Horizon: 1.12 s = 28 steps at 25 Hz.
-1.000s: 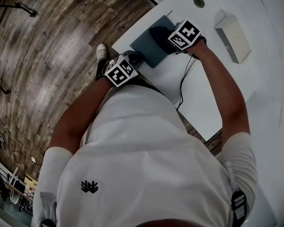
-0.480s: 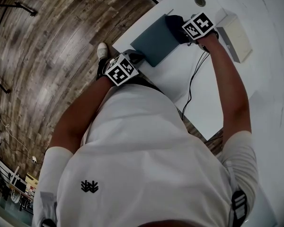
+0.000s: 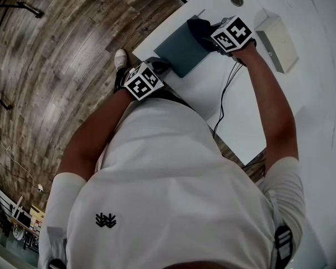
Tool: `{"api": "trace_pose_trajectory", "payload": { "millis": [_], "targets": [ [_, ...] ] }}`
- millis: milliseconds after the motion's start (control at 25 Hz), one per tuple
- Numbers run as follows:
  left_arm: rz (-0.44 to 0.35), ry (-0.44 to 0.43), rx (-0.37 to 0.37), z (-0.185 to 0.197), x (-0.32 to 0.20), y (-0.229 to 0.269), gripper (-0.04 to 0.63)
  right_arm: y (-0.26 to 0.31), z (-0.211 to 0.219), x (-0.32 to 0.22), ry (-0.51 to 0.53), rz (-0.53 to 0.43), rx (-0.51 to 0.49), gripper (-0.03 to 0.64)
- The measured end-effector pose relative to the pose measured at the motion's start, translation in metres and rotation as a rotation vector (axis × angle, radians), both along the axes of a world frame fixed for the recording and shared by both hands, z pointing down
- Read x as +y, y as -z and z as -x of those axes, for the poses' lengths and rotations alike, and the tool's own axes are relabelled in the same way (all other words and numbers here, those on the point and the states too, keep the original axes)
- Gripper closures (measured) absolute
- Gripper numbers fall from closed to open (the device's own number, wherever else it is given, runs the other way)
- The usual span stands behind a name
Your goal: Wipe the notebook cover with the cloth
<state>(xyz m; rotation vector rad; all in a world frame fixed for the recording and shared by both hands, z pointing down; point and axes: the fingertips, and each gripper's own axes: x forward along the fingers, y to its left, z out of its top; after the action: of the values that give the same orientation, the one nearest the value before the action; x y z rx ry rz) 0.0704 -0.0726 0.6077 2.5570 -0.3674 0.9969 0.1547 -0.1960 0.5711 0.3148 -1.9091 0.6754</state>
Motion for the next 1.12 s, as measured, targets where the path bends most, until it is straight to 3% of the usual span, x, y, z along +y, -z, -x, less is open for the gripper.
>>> {"api": "trace_pose_trajectory", "payload": {
  "millis": [280,640,880,1120],
  "targets": [
    [0.001,0.0,0.0,0.001,0.0,0.001,0.589,0.007,0.062,0.046,0.116,0.068,-0.098,0.569],
    [-0.001,0.001,0.002,0.002,-0.002,0.001,0.589,-0.006,0.117,0.079,0.234,0.169,-0.111,0.569],
    [0.003,0.003,0.005,-0.002,-0.001,0.001,0.589,-0.024,0.12,0.075,0.217,0.262,-0.089,0.569],
    [0.002,0.001,0.009,0.0,-0.002,0.006,0.589,-0.021,0.11,0.059,0.182,0.285,-0.084,0.569]
  ]
}}
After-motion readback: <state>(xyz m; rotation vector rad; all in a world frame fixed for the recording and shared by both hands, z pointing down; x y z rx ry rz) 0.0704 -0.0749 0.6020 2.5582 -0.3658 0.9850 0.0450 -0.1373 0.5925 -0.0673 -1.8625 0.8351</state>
